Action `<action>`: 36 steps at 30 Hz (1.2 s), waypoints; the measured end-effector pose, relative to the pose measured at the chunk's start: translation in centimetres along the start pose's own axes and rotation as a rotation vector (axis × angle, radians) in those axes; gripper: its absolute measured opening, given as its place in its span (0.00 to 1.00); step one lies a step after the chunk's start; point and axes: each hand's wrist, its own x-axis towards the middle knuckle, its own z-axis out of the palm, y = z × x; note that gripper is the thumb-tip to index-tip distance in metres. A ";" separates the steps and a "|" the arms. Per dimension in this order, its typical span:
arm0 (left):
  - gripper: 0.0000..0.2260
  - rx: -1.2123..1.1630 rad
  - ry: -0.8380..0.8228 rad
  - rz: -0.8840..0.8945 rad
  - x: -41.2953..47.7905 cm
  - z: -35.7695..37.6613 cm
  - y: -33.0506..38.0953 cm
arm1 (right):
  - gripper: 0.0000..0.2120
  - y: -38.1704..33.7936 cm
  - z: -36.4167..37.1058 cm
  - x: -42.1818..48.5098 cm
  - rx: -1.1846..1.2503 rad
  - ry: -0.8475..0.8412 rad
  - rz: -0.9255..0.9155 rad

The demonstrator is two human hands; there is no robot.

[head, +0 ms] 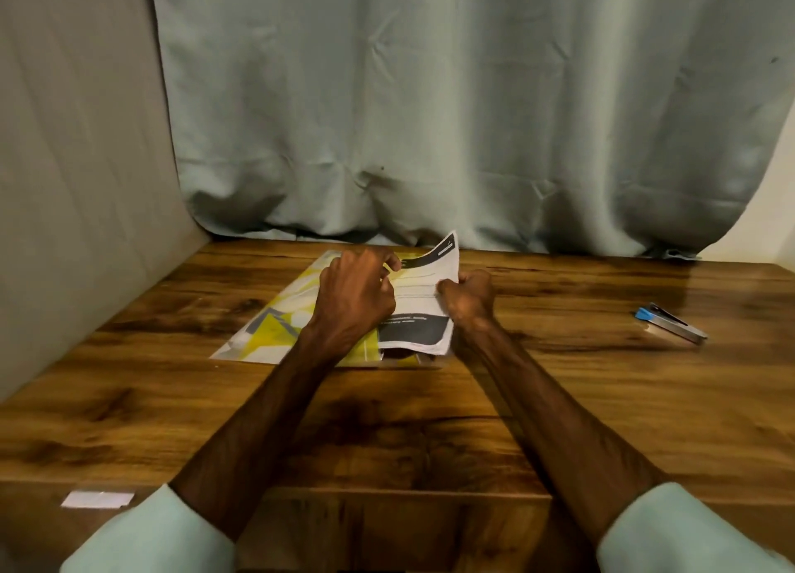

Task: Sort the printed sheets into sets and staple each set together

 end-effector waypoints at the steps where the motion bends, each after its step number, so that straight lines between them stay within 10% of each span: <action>1: 0.13 -0.012 -0.005 0.000 -0.1 0.0 0.1 | 0.10 0.0 1.0 -0.1 0.018 0.008 0.002; 36: 0.16 -0.015 -0.002 -0.021 -0.1 0.1 0.5 | 0.11 -0.3 3.2 1.4 0.157 -0.139 0.234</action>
